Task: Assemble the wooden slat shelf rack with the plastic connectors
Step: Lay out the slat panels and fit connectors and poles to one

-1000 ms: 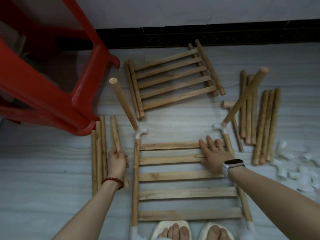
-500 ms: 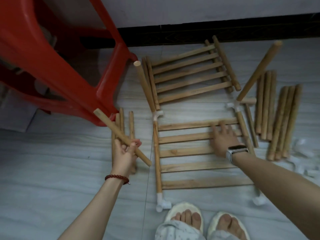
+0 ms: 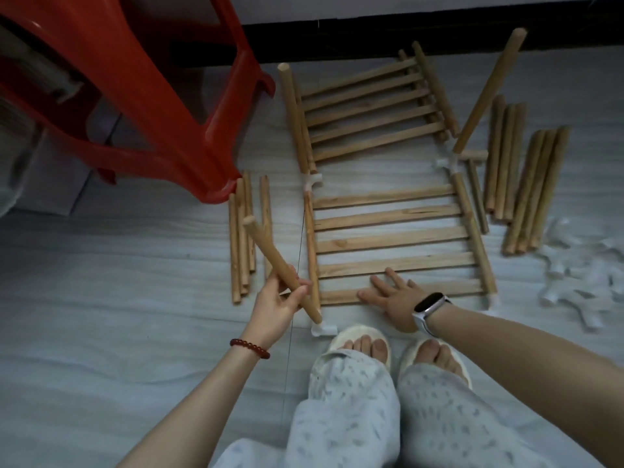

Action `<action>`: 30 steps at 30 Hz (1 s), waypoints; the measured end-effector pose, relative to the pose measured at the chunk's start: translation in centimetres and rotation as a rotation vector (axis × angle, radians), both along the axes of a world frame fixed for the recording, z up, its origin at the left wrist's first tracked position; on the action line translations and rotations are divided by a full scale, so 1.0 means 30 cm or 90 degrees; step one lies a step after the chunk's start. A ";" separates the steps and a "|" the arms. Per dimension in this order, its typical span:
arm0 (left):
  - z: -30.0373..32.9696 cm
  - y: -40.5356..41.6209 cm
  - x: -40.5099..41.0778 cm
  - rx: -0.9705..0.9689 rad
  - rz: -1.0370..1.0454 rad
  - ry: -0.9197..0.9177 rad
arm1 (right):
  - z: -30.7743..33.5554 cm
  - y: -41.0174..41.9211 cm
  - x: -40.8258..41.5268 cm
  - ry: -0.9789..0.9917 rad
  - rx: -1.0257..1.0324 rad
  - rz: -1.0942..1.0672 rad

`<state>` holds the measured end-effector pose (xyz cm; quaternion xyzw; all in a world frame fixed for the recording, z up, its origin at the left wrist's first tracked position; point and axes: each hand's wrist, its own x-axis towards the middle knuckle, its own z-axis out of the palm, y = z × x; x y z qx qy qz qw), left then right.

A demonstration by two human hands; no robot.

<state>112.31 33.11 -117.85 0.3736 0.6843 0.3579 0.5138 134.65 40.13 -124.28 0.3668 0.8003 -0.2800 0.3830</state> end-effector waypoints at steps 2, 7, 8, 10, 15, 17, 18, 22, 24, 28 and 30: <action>-0.002 -0.025 0.009 -0.009 0.008 -0.005 | 0.002 0.000 -0.004 0.003 -0.011 -0.019; 0.022 -0.036 -0.002 -0.012 -0.006 -0.012 | 0.031 -0.021 -0.001 -0.002 0.029 0.005; 0.024 -0.036 -0.006 -0.013 -0.012 -0.013 | 0.042 -0.023 0.002 -0.001 0.052 0.022; 0.028 -0.035 -0.010 -0.011 -0.025 0.000 | 0.062 -0.017 0.010 0.006 0.110 0.061; 0.028 -0.035 -0.005 -0.017 -0.027 0.015 | 0.052 0.011 0.003 0.007 0.161 0.067; 0.027 -0.041 -0.017 -0.009 -0.039 0.041 | 0.035 0.022 -0.018 0.007 0.166 0.067; 0.027 -0.044 -0.025 -0.007 -0.042 0.053 | 0.030 0.027 -0.027 0.006 0.165 0.069; 0.034 -0.055 -0.050 -0.011 -0.012 0.039 | 0.016 0.021 -0.058 0.008 0.162 0.076; 0.036 -0.056 -0.066 -0.006 -0.002 0.049 | 0.013 0.017 -0.076 0.014 0.159 0.068; 0.031 -0.062 -0.100 0.003 -0.006 0.095 | 0.016 0.021 -0.121 0.023 0.147 0.038; 0.030 -0.069 -0.101 0.007 -0.010 0.117 | 0.017 0.020 -0.134 0.022 0.145 0.027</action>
